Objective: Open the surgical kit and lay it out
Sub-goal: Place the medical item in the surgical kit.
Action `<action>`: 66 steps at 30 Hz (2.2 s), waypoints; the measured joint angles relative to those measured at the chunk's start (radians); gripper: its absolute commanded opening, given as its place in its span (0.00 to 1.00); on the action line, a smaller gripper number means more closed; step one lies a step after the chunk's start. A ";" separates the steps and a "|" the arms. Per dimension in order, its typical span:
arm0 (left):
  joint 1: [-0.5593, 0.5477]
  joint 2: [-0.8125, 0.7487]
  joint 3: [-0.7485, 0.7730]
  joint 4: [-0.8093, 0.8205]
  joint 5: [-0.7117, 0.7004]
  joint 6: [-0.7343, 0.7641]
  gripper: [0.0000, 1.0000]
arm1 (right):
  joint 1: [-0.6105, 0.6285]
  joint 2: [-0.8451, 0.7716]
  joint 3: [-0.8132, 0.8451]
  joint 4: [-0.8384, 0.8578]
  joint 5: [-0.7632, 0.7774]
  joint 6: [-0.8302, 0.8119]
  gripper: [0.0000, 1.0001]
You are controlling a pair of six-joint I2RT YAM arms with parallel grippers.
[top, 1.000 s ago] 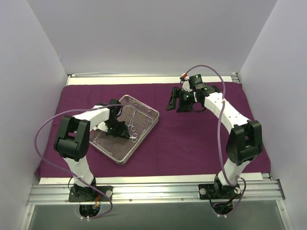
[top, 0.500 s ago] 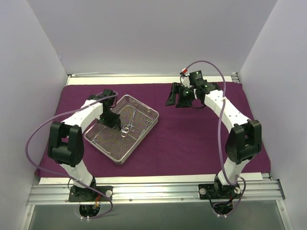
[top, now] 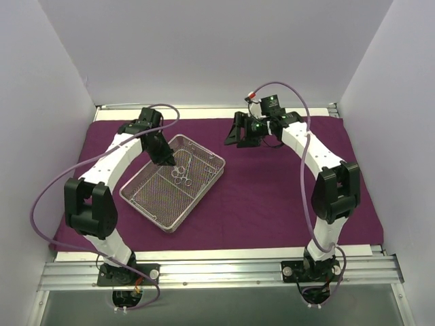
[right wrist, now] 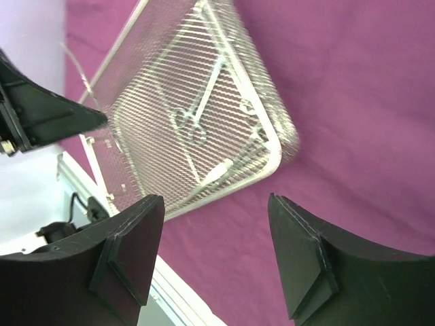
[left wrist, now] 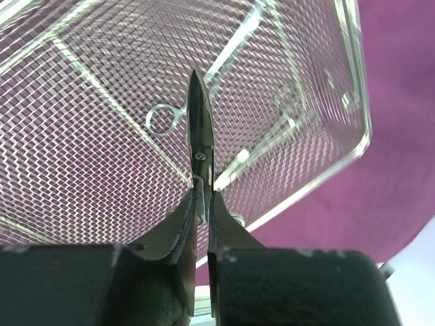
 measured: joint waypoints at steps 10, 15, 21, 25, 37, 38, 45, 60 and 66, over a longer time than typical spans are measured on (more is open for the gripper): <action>0.001 -0.094 0.002 0.043 0.184 0.204 0.02 | 0.095 0.079 0.122 0.029 -0.079 -0.007 0.54; -0.029 -0.095 0.001 0.086 0.281 0.272 0.02 | 0.145 0.125 0.174 0.033 -0.088 0.010 0.50; -0.054 -0.109 -0.033 0.136 0.366 0.307 0.02 | 0.177 0.140 0.197 0.085 -0.085 0.082 0.54; -0.068 -0.110 -0.034 0.146 0.383 0.316 0.02 | 0.198 0.140 0.202 0.104 -0.063 0.113 0.52; -0.092 -0.110 -0.034 0.145 0.385 0.323 0.02 | 0.223 0.142 0.207 0.106 -0.045 0.118 0.46; -0.093 -0.110 -0.034 0.145 0.385 0.323 0.02 | 0.224 0.142 0.207 0.106 -0.044 0.118 0.45; -0.104 -0.110 -0.034 0.144 0.384 0.325 0.02 | 0.233 0.154 0.208 0.105 -0.043 0.121 0.41; -0.109 -0.106 -0.022 0.123 0.364 0.337 0.56 | 0.248 0.170 0.214 0.117 -0.058 0.156 0.00; -0.076 -0.125 -0.007 0.124 0.314 0.332 0.80 | 0.192 0.166 0.140 0.225 -0.056 0.256 0.00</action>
